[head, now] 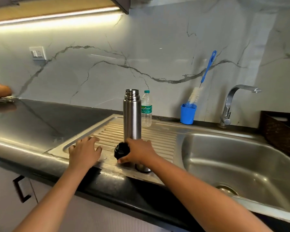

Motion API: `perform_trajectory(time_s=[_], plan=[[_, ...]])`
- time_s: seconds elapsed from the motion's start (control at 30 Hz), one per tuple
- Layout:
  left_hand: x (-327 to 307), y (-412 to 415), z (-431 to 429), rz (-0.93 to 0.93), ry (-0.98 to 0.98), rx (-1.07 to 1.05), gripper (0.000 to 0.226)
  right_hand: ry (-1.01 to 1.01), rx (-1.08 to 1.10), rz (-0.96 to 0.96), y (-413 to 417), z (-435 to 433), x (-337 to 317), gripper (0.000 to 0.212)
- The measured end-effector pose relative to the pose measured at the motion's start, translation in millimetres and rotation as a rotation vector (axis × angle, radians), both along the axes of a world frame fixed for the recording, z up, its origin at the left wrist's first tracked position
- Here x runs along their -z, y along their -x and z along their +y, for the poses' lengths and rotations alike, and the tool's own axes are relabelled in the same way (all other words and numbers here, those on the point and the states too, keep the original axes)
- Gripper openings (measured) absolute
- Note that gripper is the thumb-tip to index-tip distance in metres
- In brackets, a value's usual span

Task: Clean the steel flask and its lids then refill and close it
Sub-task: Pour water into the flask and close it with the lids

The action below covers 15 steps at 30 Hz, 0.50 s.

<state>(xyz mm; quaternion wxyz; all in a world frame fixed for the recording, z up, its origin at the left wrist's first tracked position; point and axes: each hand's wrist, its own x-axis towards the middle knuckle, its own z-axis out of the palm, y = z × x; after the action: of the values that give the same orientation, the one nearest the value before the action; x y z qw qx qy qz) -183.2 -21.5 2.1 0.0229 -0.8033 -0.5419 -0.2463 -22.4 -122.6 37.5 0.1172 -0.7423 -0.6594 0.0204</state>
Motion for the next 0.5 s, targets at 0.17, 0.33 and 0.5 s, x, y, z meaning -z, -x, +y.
perform_trajectory(time_s=[0.17,0.33,0.5], plan=[[-13.3,-11.1,-4.7,-0.339,0.047,0.138,0.04,-0.244,0.07,0.37,-28.3,-20.2,-24.2,0.065],[-45.9,-60.0,-11.0,-0.652,0.319,0.397,0.074,-0.426,0.175,0.561,-93.1,-62.4,-35.8,0.058],[-66.4,-108.6,-8.8,-0.809,0.476,0.459,0.102,-0.507,0.319,0.708,-137.9,-86.1,-13.6,0.064]])
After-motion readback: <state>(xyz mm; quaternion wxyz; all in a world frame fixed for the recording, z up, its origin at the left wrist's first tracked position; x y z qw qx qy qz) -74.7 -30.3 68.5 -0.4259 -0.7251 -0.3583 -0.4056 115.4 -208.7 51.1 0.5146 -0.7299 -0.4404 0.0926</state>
